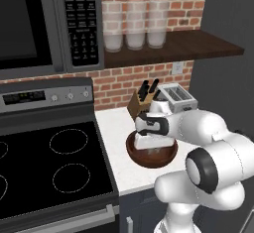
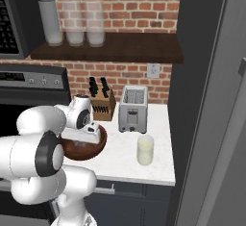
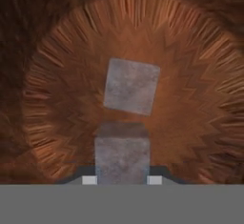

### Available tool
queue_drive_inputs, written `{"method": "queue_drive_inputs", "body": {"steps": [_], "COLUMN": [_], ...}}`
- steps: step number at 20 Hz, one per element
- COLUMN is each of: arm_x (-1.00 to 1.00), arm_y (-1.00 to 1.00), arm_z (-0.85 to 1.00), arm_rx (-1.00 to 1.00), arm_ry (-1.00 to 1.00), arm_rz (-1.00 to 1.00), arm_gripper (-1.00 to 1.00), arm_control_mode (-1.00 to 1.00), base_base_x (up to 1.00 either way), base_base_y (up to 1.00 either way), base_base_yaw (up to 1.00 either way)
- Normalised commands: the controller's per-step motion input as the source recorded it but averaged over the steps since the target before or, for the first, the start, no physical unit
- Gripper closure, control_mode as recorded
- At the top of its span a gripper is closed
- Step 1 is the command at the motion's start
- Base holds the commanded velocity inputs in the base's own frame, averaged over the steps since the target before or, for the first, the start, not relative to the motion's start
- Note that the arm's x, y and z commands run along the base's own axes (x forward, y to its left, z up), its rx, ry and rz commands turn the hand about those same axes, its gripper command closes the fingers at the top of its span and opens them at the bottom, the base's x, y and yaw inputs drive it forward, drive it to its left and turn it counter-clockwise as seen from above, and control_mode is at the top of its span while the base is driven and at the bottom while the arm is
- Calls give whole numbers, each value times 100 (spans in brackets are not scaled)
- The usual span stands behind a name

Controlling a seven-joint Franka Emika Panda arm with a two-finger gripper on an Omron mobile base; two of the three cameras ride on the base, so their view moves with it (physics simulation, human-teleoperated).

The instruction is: Grab a lemon wedge from the fridge and one ice cube from the ice bowl, and put them in the glass of lemonade.

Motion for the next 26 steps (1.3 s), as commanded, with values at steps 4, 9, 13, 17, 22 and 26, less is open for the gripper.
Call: {"method": "queue_drive_inputs", "body": {"steps": [4, 9, 13, 17, 22, 26], "arm_x": [-72, -82, -57, -43, -24, -2], "arm_y": [0, -2, -27, -66, -79, -69], "arm_z": [74, 94, 80, 64, 67, 62], "arm_rx": [0, 0, 0, 0, 0, 0], "arm_ry": [-16, -18, -17, -16, -11, -2], "arm_rz": [0, 0, -1, -9, -15, -22], "arm_gripper": [100, 100, 100, 100, 100, 100], "arm_control_mode": [-100, -100, -100, -100, -100, -100], "base_base_x": [0, 0, 0, 0, 0, 0], "base_base_y": [0, 0, 0, 0, 0, 0], "base_base_yaw": [0, 0, 0, 0, 0, 0]}}
